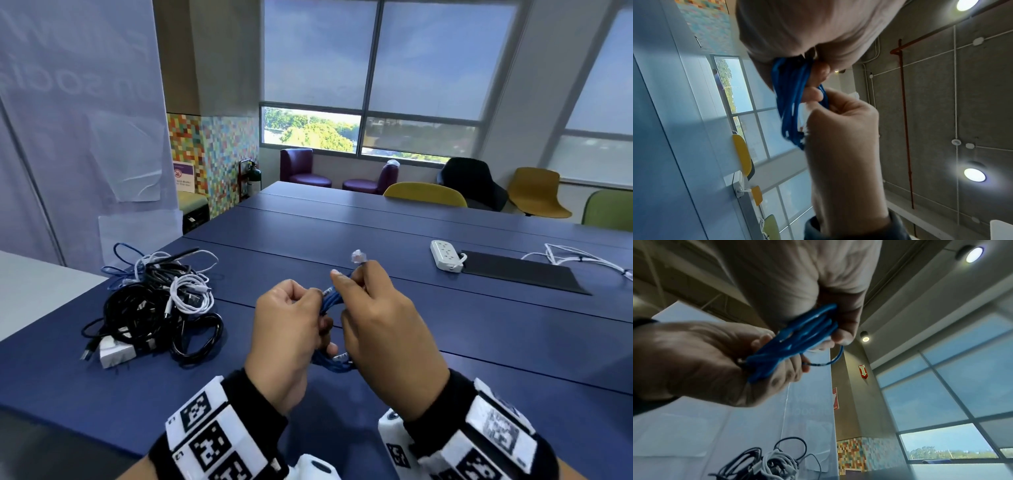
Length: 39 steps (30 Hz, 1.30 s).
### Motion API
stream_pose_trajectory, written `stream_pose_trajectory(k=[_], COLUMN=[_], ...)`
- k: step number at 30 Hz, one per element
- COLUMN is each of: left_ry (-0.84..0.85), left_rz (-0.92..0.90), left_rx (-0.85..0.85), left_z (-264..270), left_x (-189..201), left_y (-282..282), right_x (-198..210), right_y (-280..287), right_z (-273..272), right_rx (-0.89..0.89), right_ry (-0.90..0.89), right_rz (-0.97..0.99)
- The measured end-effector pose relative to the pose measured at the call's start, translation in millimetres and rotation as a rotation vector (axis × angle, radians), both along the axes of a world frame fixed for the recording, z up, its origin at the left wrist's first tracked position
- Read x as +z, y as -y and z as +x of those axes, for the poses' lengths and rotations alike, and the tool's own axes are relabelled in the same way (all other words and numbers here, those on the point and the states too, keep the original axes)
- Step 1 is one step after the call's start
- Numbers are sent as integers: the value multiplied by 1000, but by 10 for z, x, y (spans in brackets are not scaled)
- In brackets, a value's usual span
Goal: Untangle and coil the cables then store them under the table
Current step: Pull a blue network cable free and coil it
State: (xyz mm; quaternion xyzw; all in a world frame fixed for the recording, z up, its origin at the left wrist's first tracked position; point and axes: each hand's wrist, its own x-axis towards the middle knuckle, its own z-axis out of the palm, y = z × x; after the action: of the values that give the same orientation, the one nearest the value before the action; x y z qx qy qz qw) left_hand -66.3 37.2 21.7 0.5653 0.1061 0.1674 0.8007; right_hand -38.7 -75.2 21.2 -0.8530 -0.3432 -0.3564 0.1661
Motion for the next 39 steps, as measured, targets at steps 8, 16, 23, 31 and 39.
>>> stream_pose_trajectory(k=[8, 16, 23, 31, 39], left_ry=[65, 126, 186, 203, 202], left_rz=[130, 264, 309, 377, 450], left_rx=[-95, -154, -238, -342, -346], left_z=[-67, -35, -15, 40, 93], left_x=[21, 32, 10, -17, -2], left_y=[-64, -127, -221, -242, -251], right_x=[67, 69, 213, 227, 162], right_y=[-6, 55, 173, 263, 231], right_z=[-62, 17, 71, 182, 187], right_rx=[-154, -11, 243, 472, 664], right_ry=[-14, -168, -564, -1138, -1537], right_rz=[-1, 72, 203, 424, 718])
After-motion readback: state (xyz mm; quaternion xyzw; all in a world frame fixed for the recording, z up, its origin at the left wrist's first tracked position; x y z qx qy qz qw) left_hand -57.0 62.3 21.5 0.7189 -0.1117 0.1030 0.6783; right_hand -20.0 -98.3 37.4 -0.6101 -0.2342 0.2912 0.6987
